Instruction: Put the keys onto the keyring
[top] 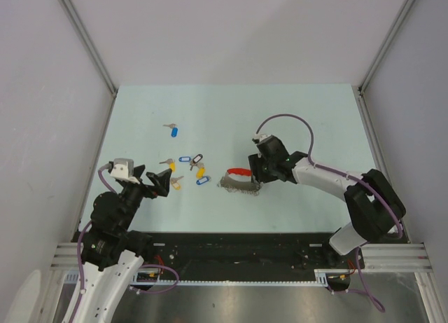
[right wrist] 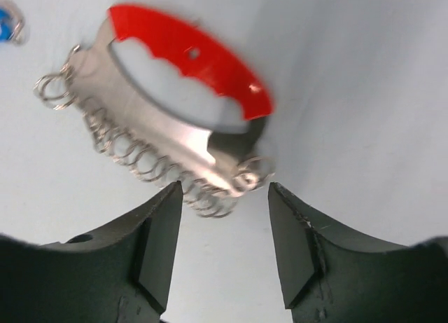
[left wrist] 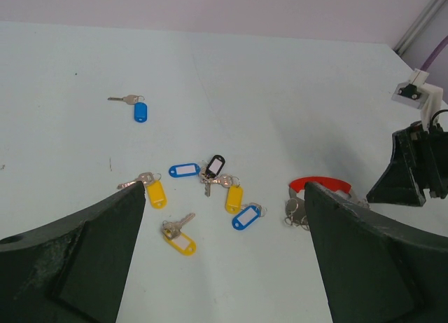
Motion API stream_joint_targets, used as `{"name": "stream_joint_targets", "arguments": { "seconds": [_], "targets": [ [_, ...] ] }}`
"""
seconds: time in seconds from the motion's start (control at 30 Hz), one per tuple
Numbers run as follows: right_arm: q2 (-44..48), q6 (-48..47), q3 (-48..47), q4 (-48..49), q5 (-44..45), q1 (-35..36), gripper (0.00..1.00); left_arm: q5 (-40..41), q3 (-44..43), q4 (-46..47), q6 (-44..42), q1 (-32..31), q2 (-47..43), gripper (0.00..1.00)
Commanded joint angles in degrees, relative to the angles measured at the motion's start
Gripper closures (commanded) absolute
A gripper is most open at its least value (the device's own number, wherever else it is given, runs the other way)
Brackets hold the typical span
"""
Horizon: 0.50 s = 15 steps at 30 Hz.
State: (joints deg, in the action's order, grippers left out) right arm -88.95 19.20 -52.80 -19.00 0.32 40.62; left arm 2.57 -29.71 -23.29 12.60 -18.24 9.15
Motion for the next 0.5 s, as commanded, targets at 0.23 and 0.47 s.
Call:
{"name": "stream_joint_targets", "arguments": {
  "seconds": [0.23, 0.47],
  "targets": [
    [-0.78, -7.6, -0.12, 2.65, -9.54, -8.28, 0.5, -1.34, -2.1, 0.52, -0.12, -0.13, 0.7, 0.0],
    [-4.21, -7.25, 1.38, 5.55, -13.5, -8.72, 0.48, -1.25, -2.19, 0.35, 0.06, -0.13, 0.61, 0.0]
  ]
}}
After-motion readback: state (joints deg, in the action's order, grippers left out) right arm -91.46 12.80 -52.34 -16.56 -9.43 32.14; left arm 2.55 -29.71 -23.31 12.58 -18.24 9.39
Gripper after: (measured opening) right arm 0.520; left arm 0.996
